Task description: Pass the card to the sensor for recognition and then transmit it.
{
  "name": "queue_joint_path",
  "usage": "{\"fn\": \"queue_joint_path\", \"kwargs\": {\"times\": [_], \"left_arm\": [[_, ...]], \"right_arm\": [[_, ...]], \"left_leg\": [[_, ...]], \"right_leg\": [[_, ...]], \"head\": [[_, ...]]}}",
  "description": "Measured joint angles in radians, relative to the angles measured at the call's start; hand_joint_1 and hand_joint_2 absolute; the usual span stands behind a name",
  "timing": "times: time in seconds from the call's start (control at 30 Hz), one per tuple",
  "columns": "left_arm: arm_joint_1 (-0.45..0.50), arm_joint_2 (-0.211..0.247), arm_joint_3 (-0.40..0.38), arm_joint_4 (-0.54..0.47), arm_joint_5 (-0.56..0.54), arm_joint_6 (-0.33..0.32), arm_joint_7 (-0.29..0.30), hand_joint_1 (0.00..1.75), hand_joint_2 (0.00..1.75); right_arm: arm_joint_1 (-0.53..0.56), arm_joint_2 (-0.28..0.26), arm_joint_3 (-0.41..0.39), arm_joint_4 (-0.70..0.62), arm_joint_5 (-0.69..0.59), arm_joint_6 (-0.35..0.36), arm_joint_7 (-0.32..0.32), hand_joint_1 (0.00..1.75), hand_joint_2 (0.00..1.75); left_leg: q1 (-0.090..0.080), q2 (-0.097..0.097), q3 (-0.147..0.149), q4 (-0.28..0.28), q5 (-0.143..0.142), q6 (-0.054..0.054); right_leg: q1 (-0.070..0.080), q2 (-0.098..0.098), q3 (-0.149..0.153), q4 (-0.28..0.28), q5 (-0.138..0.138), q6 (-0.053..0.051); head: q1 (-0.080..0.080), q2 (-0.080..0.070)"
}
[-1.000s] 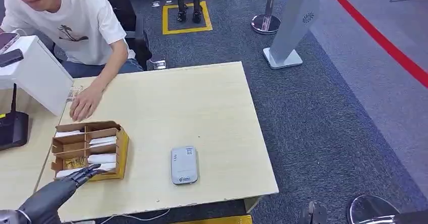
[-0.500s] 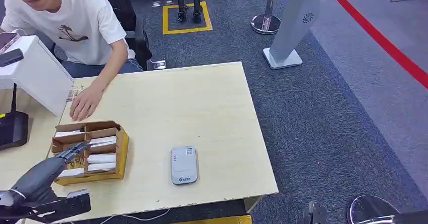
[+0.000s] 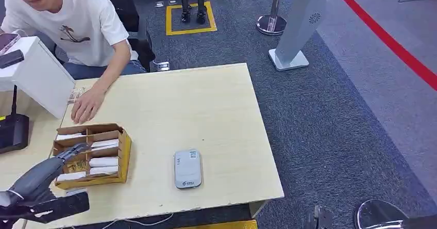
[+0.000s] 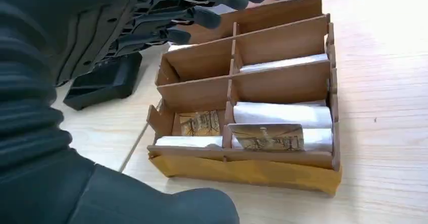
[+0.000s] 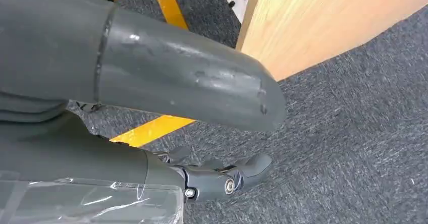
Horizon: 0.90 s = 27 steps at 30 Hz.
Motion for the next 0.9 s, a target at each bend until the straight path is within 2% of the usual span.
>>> {"fn": "queue_joint_path", "kwargs": {"times": [0.37, 0.9], "left_arm": [[0.114, 0.01, 0.023, -0.011, 0.008, 0.045, 0.03, 0.0, 1.75], [0.126, 0.008, 0.023, -0.011, 0.011, 0.052, 0.033, 0.0, 1.75]], "right_arm": [[0.0, 0.0, -0.001, 0.0, 0.001, -0.001, 0.0, 0.0, 0.0], [0.0, 0.0, -0.001, 0.0, 0.008, -0.003, 0.002, 0.0, 0.0]], "left_leg": [[0.0, 0.0, 0.0, 0.0, 0.0, 0.0], [0.0, -0.001, 0.0, 0.0, 0.0, 0.0]], "right_leg": [[0.0, 0.0, 0.0, 0.0, 0.0, 0.0], [0.0, -0.001, 0.0, 0.0, 0.0, 0.0]], "head": [[0.0, 0.0], [0.0, 0.0]]}}
